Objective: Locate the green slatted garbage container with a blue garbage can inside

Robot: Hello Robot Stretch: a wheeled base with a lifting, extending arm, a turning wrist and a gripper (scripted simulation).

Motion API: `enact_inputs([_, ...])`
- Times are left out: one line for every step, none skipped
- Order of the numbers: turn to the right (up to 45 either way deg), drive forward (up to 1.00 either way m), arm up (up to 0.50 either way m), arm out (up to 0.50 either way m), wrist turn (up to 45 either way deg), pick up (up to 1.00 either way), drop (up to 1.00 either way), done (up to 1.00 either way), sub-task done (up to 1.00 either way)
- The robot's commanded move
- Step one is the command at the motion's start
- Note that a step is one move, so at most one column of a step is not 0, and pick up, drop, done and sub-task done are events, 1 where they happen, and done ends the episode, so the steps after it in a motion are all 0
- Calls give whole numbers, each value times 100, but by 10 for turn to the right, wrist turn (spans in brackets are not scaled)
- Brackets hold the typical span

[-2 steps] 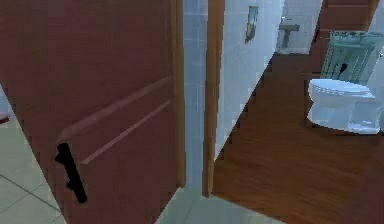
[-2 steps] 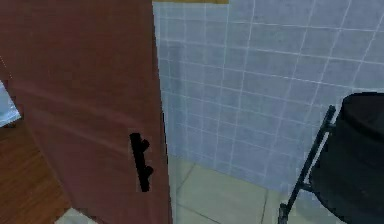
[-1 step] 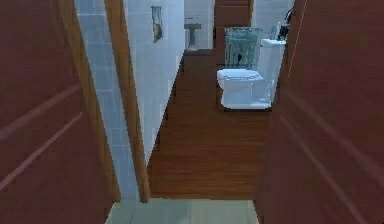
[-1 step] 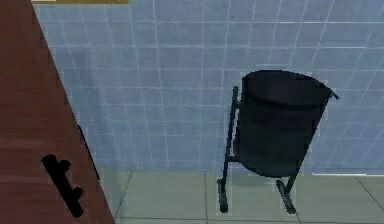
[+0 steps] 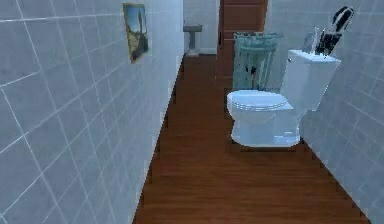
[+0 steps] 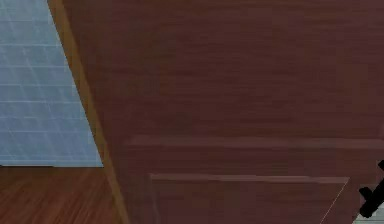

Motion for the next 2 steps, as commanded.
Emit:
enact_inputs([0, 100, 0, 0, 0, 0, 0, 0, 0])
enact_inputs([0, 100, 0, 0, 0, 0, 0, 0, 0])
